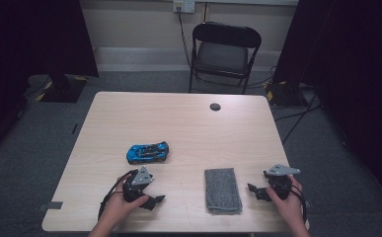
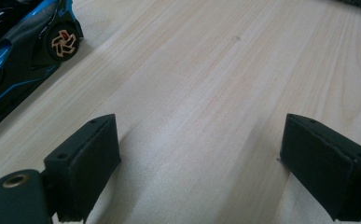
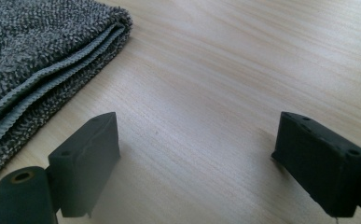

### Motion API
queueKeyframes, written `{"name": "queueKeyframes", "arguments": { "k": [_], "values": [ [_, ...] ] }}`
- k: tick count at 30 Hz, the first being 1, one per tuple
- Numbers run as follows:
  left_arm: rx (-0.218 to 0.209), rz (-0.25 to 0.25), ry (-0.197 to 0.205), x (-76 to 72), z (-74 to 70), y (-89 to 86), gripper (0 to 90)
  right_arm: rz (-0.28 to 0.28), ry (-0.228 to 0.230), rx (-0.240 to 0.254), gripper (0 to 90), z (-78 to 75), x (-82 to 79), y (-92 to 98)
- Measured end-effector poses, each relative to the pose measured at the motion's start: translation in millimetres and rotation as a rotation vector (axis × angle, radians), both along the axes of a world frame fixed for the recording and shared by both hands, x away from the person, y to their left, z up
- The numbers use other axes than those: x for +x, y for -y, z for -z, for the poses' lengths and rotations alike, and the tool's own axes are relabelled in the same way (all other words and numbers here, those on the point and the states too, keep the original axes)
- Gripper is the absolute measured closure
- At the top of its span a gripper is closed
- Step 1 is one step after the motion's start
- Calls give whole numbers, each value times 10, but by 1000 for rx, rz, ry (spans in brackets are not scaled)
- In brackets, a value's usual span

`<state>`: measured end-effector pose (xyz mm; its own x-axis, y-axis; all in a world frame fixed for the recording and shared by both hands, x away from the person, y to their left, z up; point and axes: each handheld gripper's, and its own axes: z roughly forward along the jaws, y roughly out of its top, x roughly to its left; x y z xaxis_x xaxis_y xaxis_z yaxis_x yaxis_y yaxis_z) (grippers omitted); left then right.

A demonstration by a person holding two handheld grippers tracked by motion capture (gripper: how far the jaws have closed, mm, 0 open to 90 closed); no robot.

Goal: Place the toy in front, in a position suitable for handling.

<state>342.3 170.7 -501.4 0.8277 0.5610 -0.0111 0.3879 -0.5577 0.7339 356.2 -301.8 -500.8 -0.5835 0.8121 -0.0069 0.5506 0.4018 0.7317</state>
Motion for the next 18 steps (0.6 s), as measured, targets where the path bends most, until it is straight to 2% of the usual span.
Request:
{"name": "queueKeyframes", "arguments": {
  "k": [6,8,11,14,16,17,18],
  "values": [
    [-4,-5,2,-18,-3,-23,133,-3,0,0,130,0,2,1],
    [-4,-15,-20,-11,-27,-48,157,-7,-1,0,130,0,6,3],
    [8,-21,-31,-9,-44,-55,164,-10,0,0,130,0,9,5],
    [18,-11,-60,8,-70,-75,159,-13,1,0,130,0,10,6],
    [26,-6,-66,23,-97,-94,167,-14,1,0,130,0,12,7],
    [11,8,-83,43,-133,-127,166,-15,1,0,130,0,12,8],
    [11,8,-83,43,-133,-127,161,-15,1,0,130,0,12,8]
  ]
}}
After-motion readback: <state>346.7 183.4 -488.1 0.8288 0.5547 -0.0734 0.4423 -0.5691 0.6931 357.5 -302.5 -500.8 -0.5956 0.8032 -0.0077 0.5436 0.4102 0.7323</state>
